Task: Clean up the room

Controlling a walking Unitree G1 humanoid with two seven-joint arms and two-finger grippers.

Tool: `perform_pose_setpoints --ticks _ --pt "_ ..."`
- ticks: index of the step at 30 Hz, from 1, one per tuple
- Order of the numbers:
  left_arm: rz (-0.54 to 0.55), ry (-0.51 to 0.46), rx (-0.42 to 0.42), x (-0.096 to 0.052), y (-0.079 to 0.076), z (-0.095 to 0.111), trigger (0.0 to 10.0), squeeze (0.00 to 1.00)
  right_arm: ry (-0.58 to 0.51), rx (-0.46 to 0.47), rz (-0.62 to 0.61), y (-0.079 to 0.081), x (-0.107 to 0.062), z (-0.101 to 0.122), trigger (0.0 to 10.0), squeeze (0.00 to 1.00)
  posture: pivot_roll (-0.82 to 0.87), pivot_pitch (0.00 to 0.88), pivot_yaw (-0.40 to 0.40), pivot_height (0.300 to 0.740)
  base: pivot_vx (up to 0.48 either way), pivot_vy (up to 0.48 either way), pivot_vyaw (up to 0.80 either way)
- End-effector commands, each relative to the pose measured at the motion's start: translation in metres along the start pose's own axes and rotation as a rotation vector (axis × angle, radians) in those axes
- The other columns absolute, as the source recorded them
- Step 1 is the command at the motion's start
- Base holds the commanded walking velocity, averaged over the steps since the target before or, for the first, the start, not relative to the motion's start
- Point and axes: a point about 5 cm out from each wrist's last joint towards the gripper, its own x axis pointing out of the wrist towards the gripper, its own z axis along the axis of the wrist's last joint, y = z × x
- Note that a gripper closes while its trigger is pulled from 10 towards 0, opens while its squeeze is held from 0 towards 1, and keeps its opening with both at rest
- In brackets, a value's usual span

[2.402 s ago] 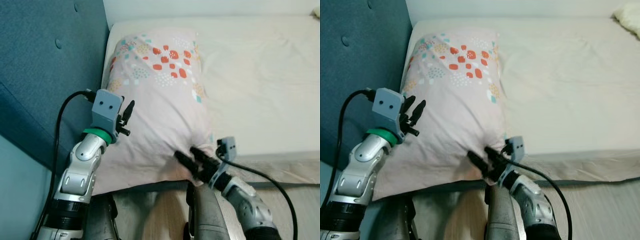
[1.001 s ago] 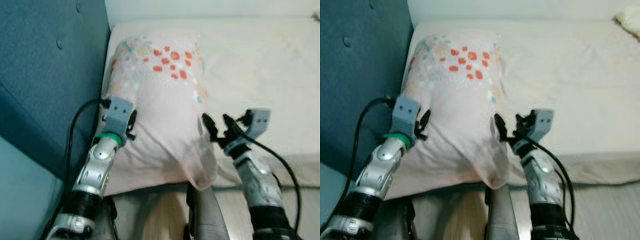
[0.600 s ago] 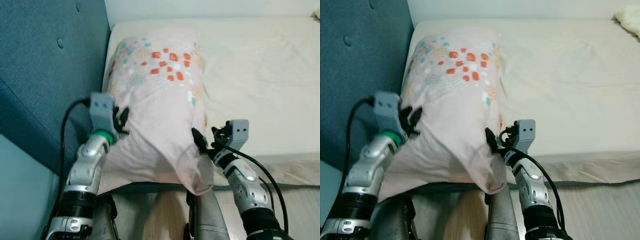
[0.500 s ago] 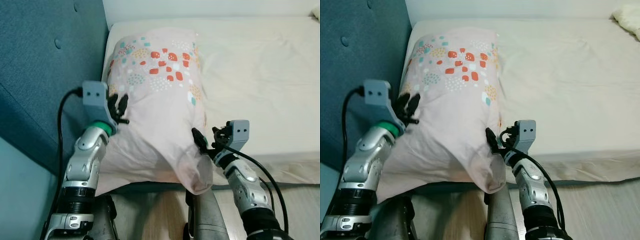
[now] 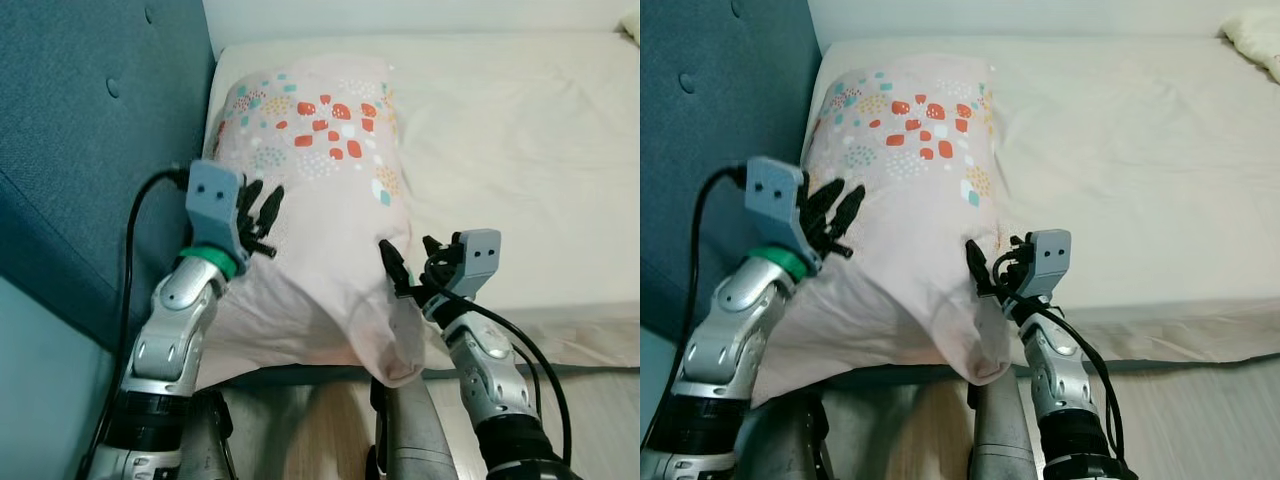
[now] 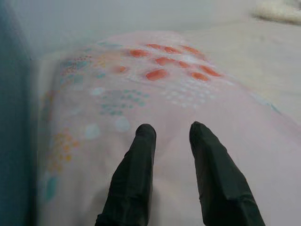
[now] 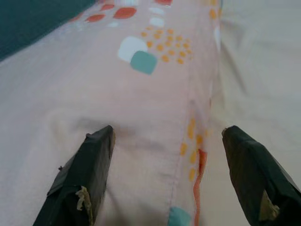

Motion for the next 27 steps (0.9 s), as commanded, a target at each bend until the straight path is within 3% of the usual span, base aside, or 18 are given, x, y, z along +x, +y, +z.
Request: perform_pose_setpoints --ticks 1,4,6,7,9,10,11,13,15,16,17,18,19,21,23,27 --pt "-0.098 0.029 -0.034 -0.008 -0.004 -0.001 10.0 0.00 0.001 0.001 -0.043 -0.011 -0.008 0.002 10.0 0.00 -0.02 0.028 0.030 0.510 0.000 0.000 0.00" --pt "-0.193 0.074 -0.003 -0.023 -0.004 -0.004 10.0 0.00 0.039 -0.059 0.043 -0.014 -0.020 0.006 10.0 0.00 -0.02 0.033 0.033 0.510 0.000 0.000 0.00" --pt "-0.388 0.182 0.061 -0.053 -0.009 -0.015 10.0 0.00 0.184 -0.195 0.257 -0.023 -0.066 0.013 10.0 0.00 -0.04 0.055 0.046 0.510 0.000 0.000 0.00" --pt "-0.388 0.182 0.061 -0.053 -0.009 -0.015 10.0 0.00 0.184 -0.195 0.257 -0.023 -0.066 0.013 10.0 0.00 -0.04 0.055 0.046 0.510 0.000 0.000 0.00" --pt "-0.544 0.269 0.108 -0.073 -0.017 -0.026 10.0 0.00 0.329 -0.272 0.400 -0.029 -0.103 0.019 10.0 0.00 -0.05 0.061 0.048 0.510 0.000 0.000 0.00" --pt "-0.544 0.269 0.108 -0.073 -0.017 -0.026 10.0 0.00 0.329 -0.272 0.400 -0.029 -0.103 0.019 10.0 0.00 -0.05 0.061 0.048 0.510 0.000 0.000 0.00" --pt "-0.616 0.308 0.151 -0.077 -0.022 -0.033 10.0 0.00 0.401 -0.300 0.466 -0.030 -0.118 0.023 10.0 0.00 -0.08 0.065 0.058 0.510 0.000 0.000 0.00" --pt "-0.715 0.354 0.223 -0.078 -0.029 -0.045 10.0 0.00 0.483 -0.319 0.565 -0.027 -0.132 0.026 10.0 0.00 -0.10 0.066 0.064 0.510 0.000 0.000 0.00" --pt "-0.747 0.366 0.250 -0.077 -0.032 -0.049 10.0 0.00 0.500 -0.320 0.599 -0.024 -0.133 0.026 10.0 0.00 -0.10 0.066 0.064 0.510 0.000 0.000 0.00" --pt "-0.772 0.380 0.304 -0.071 -0.035 -0.057 10.0 0.00 0.505 -0.327 0.616 -0.021 -0.128 0.020 10.0 0.00 -0.10 0.066 0.061 0.510 0.000 0.000 0.00" --pt "-0.785 0.404 0.363 -0.061 -0.039 -0.066 10.0 0.00 0.500 -0.341 0.616 -0.018 -0.116 0.010 10.0 0.00 -0.10 0.063 0.059 0.510 0.000 0.000 0.00" --pt "-0.785 0.404 0.363 -0.061 -0.039 -0.066 10.0 0.00 0.500 -0.341 0.616 -0.018 -0.116 0.010 10.0 0.00 -0.10 0.063 0.059 0.510 0.000 0.000 0.00" --pt "-0.750 0.424 0.409 -0.047 -0.040 -0.076 10.0 0.00 0.489 -0.338 0.609 -0.015 -0.102 0.000 10.0 0.00 -0.10 0.062 0.060 0.510 0.000 0.000 0.00" --pt "-0.736 0.435 0.431 -0.042 -0.040 -0.080 10.0 0.00 0.490 -0.330 0.610 -0.013 -0.097 -0.003 10.0 0.00 -0.10 0.062 0.060 0.510 0.000 0.000 0.00" --pt "-0.734 0.508 0.540 -0.031 -0.042 -0.097 10.0 0.00 0.492 -0.269 0.620 -0.005 -0.074 -0.018 10.0 0.00 -0.10 0.067 0.064 0.510 0.000 0.000 0.00" --pt "-0.704 0.535 0.579 -0.021 -0.044 -0.103 10.0 0.00 0.505 -0.231 0.608 -0.001 -0.057 -0.028 10.0 0.00 -0.09 0.070 0.069 0.510 0.000 0.000 0.00"
